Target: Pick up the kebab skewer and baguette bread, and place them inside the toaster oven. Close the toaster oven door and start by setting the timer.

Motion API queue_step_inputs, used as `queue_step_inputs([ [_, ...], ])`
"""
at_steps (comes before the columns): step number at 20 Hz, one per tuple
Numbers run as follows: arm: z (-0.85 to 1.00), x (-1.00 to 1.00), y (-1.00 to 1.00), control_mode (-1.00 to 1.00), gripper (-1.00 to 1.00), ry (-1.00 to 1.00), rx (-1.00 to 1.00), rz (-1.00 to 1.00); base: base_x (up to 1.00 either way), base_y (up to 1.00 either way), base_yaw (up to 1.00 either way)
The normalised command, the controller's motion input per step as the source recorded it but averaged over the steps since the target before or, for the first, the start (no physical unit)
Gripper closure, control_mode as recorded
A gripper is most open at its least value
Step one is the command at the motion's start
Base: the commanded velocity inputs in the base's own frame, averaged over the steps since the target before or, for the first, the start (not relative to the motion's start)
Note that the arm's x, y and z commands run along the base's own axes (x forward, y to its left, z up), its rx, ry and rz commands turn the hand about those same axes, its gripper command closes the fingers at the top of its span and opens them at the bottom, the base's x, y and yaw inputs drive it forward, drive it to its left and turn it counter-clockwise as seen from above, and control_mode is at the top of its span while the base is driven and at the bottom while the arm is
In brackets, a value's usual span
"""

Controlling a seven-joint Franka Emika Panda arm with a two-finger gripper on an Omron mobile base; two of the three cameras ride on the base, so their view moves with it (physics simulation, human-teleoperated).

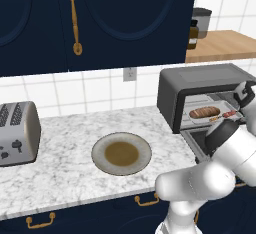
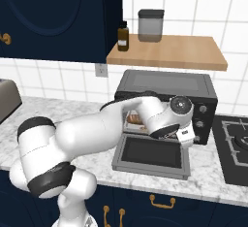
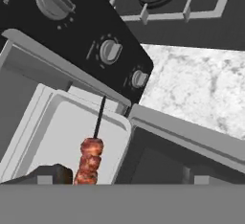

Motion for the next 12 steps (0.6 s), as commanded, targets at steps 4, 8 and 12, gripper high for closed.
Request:
queue_step_inputs([
  [4, 0.00, -0.41, 0.51, -1.00, -1.00, -0.12, -0.19, 0.27, 0.00, 0.00, 0.00],
  [8, 0.00, -0.33, 0.76, -1.00, -1.00, -0.10, -0.24, 0.24, 0.00, 0.00, 0.00],
  [12, 0.01, -0.31, 0.43, -1.00, -1.00, -0.14, -0.17, 0.24, 0.00, 0.00, 0.00],
])
